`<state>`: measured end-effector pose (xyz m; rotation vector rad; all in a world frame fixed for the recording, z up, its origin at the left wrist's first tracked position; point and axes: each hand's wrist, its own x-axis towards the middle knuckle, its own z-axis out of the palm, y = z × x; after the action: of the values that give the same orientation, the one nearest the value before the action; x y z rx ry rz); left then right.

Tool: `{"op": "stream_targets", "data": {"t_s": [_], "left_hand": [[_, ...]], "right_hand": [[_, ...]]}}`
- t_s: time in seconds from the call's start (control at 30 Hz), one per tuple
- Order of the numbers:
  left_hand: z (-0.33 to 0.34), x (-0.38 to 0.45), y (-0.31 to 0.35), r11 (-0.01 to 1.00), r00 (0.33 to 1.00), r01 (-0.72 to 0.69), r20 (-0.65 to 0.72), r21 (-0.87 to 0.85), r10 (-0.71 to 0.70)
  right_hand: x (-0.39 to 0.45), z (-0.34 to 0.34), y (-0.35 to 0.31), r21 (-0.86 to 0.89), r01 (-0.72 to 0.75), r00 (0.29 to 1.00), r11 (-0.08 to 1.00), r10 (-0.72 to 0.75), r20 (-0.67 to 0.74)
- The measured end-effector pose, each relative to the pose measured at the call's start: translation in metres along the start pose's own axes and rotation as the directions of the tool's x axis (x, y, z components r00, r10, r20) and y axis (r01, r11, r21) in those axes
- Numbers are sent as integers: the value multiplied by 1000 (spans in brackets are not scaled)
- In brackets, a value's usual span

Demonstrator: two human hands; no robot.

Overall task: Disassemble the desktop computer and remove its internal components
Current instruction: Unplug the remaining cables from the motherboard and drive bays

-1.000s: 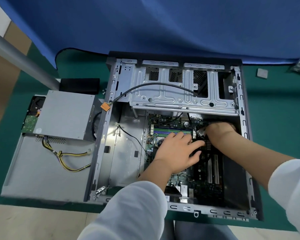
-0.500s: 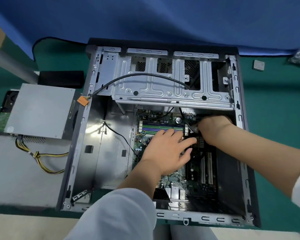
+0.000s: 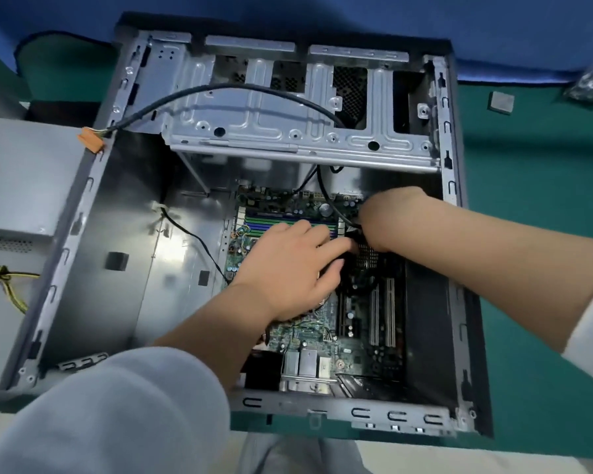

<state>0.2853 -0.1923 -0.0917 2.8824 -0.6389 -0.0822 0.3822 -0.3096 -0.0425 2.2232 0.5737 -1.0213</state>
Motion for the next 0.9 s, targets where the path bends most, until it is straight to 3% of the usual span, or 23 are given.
{"op": "stream_targets", "data": {"t_s": [0.33,0.5,0.73,0.9], "left_hand": [[0,0,1,1000,1000,15,7,7,-15],[-2,0,1,1000,999,24,21,1,-24],[-2,-1,2,1000,1000,23,22,4,-23],[-3,0,1,1000,999,25,32,11,-25]], "right_hand": [[2,5,-4,4,-104,992,995,104,-76],[1,5,-4,142,-127,989,982,137,-62],[-6,5,-5,61,-115,991,991,118,-58],[-4,3,-3,162,-108,993,981,115,-35]]}}
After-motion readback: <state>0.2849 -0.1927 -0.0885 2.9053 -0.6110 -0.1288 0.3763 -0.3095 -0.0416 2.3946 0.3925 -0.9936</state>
